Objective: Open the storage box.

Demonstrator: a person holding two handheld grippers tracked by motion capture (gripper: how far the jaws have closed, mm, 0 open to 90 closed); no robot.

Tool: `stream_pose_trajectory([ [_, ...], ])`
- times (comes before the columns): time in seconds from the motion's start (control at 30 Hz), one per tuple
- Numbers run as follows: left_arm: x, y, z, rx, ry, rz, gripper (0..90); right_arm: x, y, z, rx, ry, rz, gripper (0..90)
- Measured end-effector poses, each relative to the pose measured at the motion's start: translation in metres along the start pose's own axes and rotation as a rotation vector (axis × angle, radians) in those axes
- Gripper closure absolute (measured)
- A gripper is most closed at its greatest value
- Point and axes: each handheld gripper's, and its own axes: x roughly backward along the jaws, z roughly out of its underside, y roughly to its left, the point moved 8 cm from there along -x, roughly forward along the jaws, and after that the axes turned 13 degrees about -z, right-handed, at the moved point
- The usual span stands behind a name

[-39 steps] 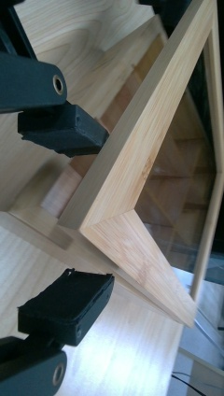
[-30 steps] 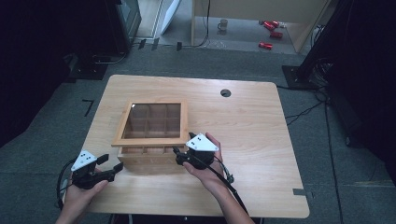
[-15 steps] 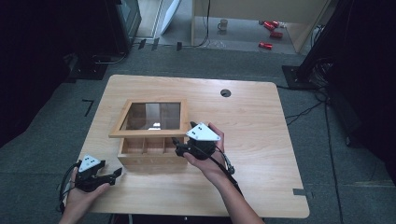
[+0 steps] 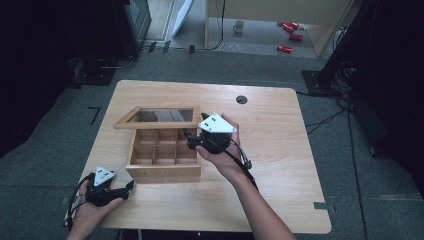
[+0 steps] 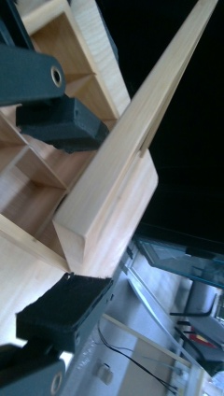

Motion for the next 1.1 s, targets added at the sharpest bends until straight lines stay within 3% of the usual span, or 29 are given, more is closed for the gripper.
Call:
stream_pose_trajectory([
  [0.57, 0.000, 0.001, 0.000, 0.009, -0.001, 0.010, 16.2, -0.013, -0.032, -0.044, -0.012, -0.064, -0.042, 42.7],
  [0.7, 0.000, 0.001, 0.000, 0.008, 0.000, 0.014, 16.2, -0.020, -0.045, -0.056, 0.040, -0.079, -0.064, 46.5],
  [0.8, -0.001, 0.001, -0.001, 0.010, 0.000, 0.016, 16.2, -0.023, -0.050, -0.061, 0.045, -0.085, -0.082, 46.9],
  [1.1, -0.001, 0.001, -0.001, 0.015, -0.001, 0.020, 16.2, -0.039, -0.078, -0.078, -0.001, -0.118, -0.106, 51.4],
])
